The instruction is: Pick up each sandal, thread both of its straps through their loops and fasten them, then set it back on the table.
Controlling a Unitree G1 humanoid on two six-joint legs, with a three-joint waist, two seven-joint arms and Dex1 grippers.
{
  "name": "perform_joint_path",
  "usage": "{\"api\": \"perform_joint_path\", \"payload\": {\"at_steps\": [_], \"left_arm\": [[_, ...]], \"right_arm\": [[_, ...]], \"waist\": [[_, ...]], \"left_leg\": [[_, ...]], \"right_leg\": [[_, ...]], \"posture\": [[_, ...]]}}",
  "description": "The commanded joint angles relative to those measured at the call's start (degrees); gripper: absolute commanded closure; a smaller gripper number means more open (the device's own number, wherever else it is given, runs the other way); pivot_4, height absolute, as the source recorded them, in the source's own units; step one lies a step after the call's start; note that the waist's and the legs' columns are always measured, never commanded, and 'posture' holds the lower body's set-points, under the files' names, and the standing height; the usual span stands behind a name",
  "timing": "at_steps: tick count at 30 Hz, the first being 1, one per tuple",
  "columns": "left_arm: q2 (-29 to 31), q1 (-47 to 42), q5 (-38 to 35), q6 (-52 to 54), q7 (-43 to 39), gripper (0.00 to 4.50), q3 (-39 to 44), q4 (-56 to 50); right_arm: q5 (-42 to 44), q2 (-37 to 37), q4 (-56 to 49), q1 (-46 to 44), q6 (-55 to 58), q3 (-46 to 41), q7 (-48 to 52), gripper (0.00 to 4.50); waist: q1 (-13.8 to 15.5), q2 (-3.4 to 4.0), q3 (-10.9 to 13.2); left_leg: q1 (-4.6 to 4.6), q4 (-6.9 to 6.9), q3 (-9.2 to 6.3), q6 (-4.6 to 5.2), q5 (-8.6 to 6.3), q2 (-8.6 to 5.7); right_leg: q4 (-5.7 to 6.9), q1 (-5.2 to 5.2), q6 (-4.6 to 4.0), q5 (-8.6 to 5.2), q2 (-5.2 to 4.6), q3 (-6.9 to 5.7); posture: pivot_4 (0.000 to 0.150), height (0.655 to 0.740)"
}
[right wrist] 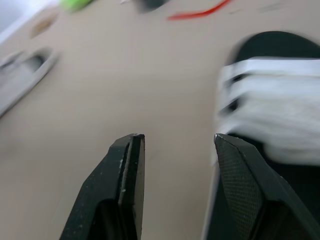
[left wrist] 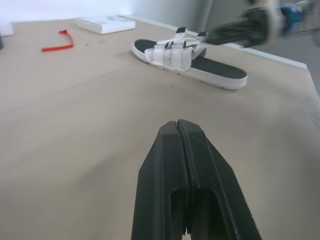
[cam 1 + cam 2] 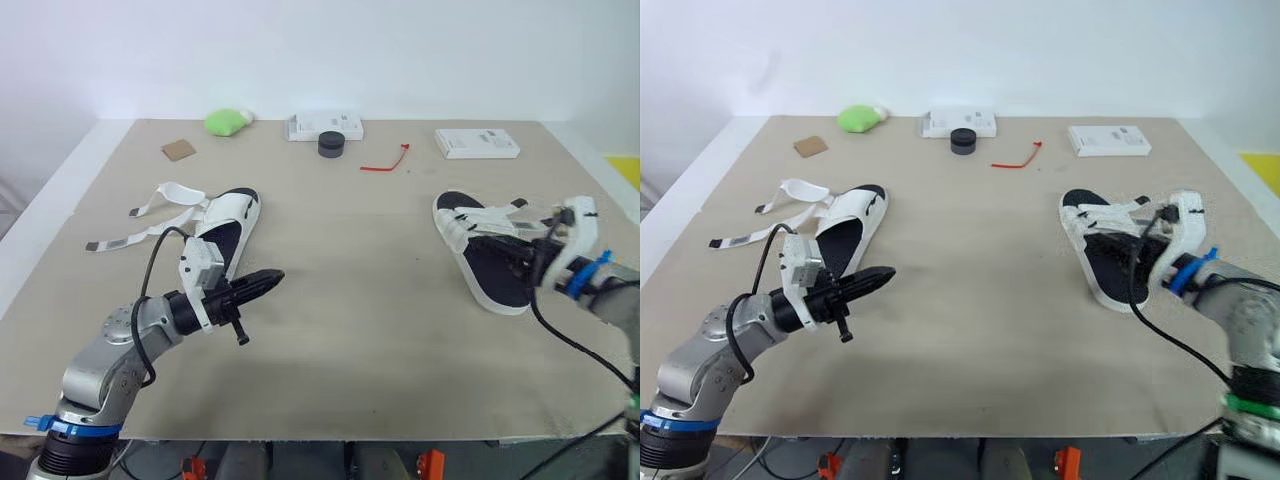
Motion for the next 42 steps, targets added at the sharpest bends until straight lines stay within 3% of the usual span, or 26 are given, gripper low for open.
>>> {"api": "perform_joint_path", "payload": {"at_steps": [1, 6, 13, 17, 23, 25, 33, 42], "left_arm": [[1.1, 0.0, -1.6, 1.6, 1.9, 4.5, 3.5, -1.5], [0.1, -0.1, 0.7, 2.0, 8.3, 4.5, 6.7, 0.9], [-3.9, -3.3, 3.4, 4.5, 21.1, 4.5, 10.2, 6.9], [-4.5, -3.5, 3.8, 6.2, 23.5, 3.51, 10.1, 7.5], [-5.5, -6.0, 7.8, 6.2, 25.1, 0.61, 6.0, 8.8], [-6.2, -7.1, 8.8, 6.3, 25.3, 0.09, 4.9, 9.4], [-10.3, -16.9, 19.0, 4.5, 31.5, 0.09, 0.4, 21.5], [-14.6, -26.8, 22.8, 3.7, 32.3, 0.09, -0.7, 35.0]], "right_arm": [[2.9, -4.2, -14.4, 8.2, -2.4, -4.0, 9.0, 2.08], [1.9, -2.2, -26.1, 8.5, -5.9, 2.9, 6.8, 2.08], [-8.9, 6.0, -29.5, 3.4, -14.0, 16.8, -1.5, 2.08], [-8.5, 6.9, -29.5, 3.9, -15.0, 17.1, -1.4, 2.03], [-8.6, 6.7, -29.4, 4.6, -16.1, 16.6, -1.0, 2.03], [-9.2, 6.5, -29.4, 5.1, -16.7, 17.0, -0.8, 2.03], [-10.4, 7.2, -29.1, 5.4, -17.7, 17.3, -1.7, 2.03], [-7.8, 7.8, -31.5, 5.1, -16.9, 15.5, -3.5, 2.03]], "waist": [[0.0, -0.01, 0.0], [-0.7, -0.14, 0.1], [-0.3, -0.59, 0.2], [0.1, -0.66, 0.2], [0.0, -0.71, 0.2], [0.0, -0.71, 0.2], [0.0, -0.73, 0.2], [0.1, -0.73, 0.2]], "left_leg": [[0.03, 0.0, 0.0, -0.01, -0.04, 0.0], [0.39, 0.05, 0.17, -0.08, -0.07, 0.02], [0.51, 0.16, 0.0, -0.41, 0.06, -0.02], [0.31, 0.14, 0.0, -0.67, 0.09, -0.15], [0.24, 0.04, -0.07, -0.88, -0.08, -0.19], [0.24, 0.01, -0.12, -0.88, -0.09, -0.17], [0.3, 0.14, -0.16, -0.83, -0.04, -0.13], [0.3, 0.19, -0.18, -0.81, -0.02, -0.14]], "right_leg": [[0.0, 0.01, 0.02, -0.04, 0.01, 0.01], [0.01, 0.04, 0.05, 0.16, 0.04, 0.3], [0.0, -0.05, -0.02, 0.31, 0.1, 0.3], [0.0, 0.07, 0.0, 0.28, 0.1, 0.52], [0.0, 0.06, -0.2, 0.16, 0.24, 0.67], [0.0, 0.05, -0.19, 0.12, 0.3, 0.67], [0.01, 0.11, 0.05, 0.16, 0.37, 0.68], [0.01, 0.15, 0.06, 0.22, 0.39, 0.68]], "posture": [[0.15, 0.74], [0.15, 0.74], [0.15, 0.74], [0.15, 0.74], [0.15, 0.74], [0.15, 0.74], [0.15, 0.74], [0.15, 0.74]]}}
